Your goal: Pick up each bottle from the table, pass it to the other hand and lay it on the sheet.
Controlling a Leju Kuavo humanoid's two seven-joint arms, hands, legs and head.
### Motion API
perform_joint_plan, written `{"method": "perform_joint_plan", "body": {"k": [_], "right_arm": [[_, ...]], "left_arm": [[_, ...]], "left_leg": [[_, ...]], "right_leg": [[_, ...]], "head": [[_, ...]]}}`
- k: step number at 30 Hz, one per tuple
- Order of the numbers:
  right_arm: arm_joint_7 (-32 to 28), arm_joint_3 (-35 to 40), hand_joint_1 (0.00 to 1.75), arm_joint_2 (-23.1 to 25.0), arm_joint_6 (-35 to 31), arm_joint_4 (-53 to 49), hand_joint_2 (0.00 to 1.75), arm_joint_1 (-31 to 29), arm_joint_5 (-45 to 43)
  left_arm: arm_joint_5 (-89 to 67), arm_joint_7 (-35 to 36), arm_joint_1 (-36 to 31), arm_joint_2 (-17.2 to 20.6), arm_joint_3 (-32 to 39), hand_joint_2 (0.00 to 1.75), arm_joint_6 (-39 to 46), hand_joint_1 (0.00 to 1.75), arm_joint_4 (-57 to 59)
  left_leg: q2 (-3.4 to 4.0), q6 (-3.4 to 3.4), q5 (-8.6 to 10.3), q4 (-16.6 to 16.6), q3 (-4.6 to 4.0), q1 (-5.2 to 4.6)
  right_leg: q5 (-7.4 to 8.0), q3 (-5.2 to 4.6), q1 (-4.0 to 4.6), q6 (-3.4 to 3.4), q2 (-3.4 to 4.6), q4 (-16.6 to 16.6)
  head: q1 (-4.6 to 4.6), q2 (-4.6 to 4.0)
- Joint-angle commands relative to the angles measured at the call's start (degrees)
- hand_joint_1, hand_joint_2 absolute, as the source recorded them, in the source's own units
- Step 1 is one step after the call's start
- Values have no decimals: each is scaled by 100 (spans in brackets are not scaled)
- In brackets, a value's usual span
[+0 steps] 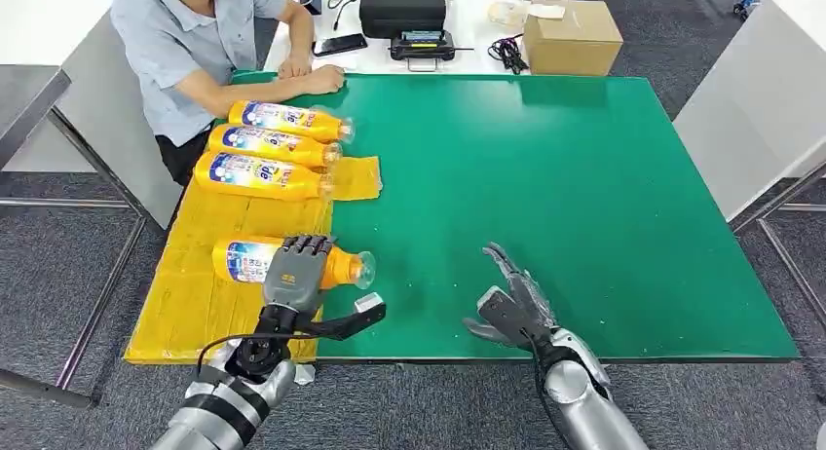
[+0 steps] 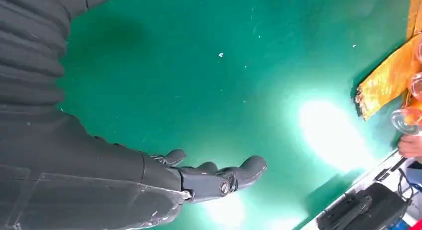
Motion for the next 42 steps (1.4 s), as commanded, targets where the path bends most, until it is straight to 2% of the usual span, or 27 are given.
{"method": "perform_joint_plan", "body": {"k": [1, 5, 8, 9, 10, 16, 17, 18, 20, 21, 29, 34, 41, 42], "right_arm": [[-32, -282, 0, 145, 80, 154, 175, -6, 12], [-32, -282, 0, 145, 80, 154, 175, -6, 12], [-61, -281, 0, 166, 144, 169, 175, -33, 32], [-64, -283, 0, 168, 155, 178, 175, -39, 34], [-68, -287, 0, 172, 169, 184, 175, -51, 37], [-69, -287, 0, 175, 170, 187, 175, -57, 38], [-69, -293, 0, 177, 171, 194, 175, -57, 38], [-73, -297, 0, 178, 179, 203, 175, -64, 36], [-69, -312, 0, 189, 178, 219, 175, -48, 40], [-72, -317, 0, 193, 179, 220, 175, -39, 37], [-101, -348, 0, 203, 198, 296, 175, -40, 43], [-121, -158, 0, 122, 219, 440, 175, -141, 24], [-158, -98, 0, 76, 178, 421, 175, -67, -24], [-157, -128, 0, 71, 143, 364, 175, 2, -38]], "left_arm": [[151, -282, -714, 213, -148, 175, -187, 175, 1450], [151, -282, -714, 213, -148, 175, -187, 175, 1450], [208, -473, -855, 171, -241, 175, -608, 119, 1712], [274, -581, -888, 164, -244, 175, -723, 70, 1779], [330, -630, -920, 165, -249, 175, -839, 80, 1850], [340, -644, -919, 176, -247, 175, -828, 80, 1857], [303, -639, -937, 192, -290, 175, -848, 73, 1890], [297, -613, -938, 208, -303, 175, -828, 28, 1917], [325, -600, -946, 193, -299, 175, -933, 5, 2038], [328, -595, -944, 188, -302, 175, -955, 0, 2062], [499, -692, -948, 97, -340, 175, -836, 0, 2155], [391, -644, -856, 36, -291, 175, 778, 0, 1993], [240, -752, -684, 28, -303, 175, 985, 0, 1820], [323, -875, -476, 30, -245, 175, 1056, 0, 1399]], "left_leg": [[11, -18, -11, -3, 32, 9], [12, -17, -13, 0, 32, 9], [13, -16, -12, -1, 30, 10], [9, -13, -8, 0, 22, 7], [7, -10, -6, -1, 17, 5], [13, -12, -7, -2, 28, 6], [9, -11, -5, -1, 24, 6], [8, -9, -3, -2, 20, 5], [10, -11, -5, -2, 26, 6], [7, -7, -2, -3, 25, 3], [11, -14, -3, -7, 58, 9], [9, -8, -1, -4, 52, 4], [12, -14, -8, -5, 54, 7], [12, -10, -5, -5, 47, 5]], "right_leg": [[-9, 28, 10, -20, 7, -2], [-10, 28, 11, -21, 7, 0], [-8, 27, 11, -18, 8, -3], [-7, 19, 8, -15, 4, -1], [-5, 14, 6, -12, 2, 0], [-3, 26, 7, -15, 10, -3], [-2, 22, 6, -13, 7, -2], [-1, 18, 5, -11, 6, -2], [-2, 23, 6, -14, 8, -1], [0, 23, 4, -10, 5, -3], [0, 56, 10, -19, 7, -8], [0, 49, 5, -10, 6, -5], [-8, 54, 8, -18, 9, -5], [-5, 47, 6, -14, 10, -4]], "head": [[0, 0], [0, 0], [2, 0], [0, 0], [0, 0], [0, 0], [2, 0], [0, 0], [2, 0], [0, 0], [2, 0], [0, 0], [2, 0], [0, 0]]}}
